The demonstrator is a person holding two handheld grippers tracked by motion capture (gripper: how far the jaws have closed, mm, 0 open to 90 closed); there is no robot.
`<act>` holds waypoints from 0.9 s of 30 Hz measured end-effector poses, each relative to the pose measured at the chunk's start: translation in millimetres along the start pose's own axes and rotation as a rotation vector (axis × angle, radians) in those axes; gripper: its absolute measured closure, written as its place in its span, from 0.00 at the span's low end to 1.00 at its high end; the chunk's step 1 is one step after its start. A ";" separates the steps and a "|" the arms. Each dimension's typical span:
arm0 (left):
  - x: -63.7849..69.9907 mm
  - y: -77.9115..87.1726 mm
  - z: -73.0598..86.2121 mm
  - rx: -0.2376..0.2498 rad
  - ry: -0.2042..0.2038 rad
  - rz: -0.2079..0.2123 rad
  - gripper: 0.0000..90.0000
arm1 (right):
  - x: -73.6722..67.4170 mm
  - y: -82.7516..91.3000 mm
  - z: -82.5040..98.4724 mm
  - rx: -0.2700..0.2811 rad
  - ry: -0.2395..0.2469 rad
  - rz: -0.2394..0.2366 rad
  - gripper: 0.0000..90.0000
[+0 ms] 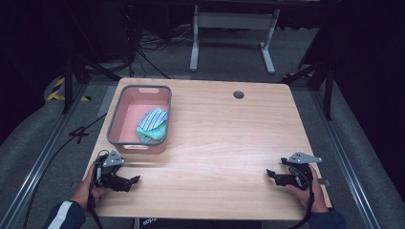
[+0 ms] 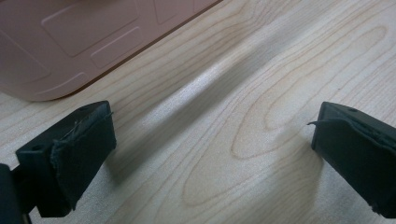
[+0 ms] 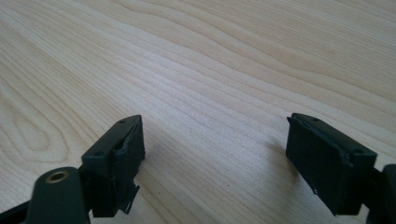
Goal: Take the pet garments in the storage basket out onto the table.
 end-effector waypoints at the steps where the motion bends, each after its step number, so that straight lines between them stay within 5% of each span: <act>1: 0.0 0.0 0.0 0.000 0.000 0.000 0.00 | 0.0 0.0 0.0 0.000 0.000 0.000 0.22; 16: -0.4 2.1 2.0 -0.008 0.002 -0.007 0.00 | 0.1 -0.2 0.0 -0.001 0.003 0.003 0.22; 27: -6.9 12.0 6.9 -0.125 0.003 -0.041 0.02 | 0.1 -0.1 0.0 -0.001 0.002 0.002 0.22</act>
Point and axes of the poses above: each handheld gripper's, and its own axes: y roughly backward along the jaws, z roughly out of its underside, x roughly to its right, the point moved 10 cm from there along -y, roughly forward along the jaws, and after that the axes turned 2 degrees about -z, right-handed, at the moved point
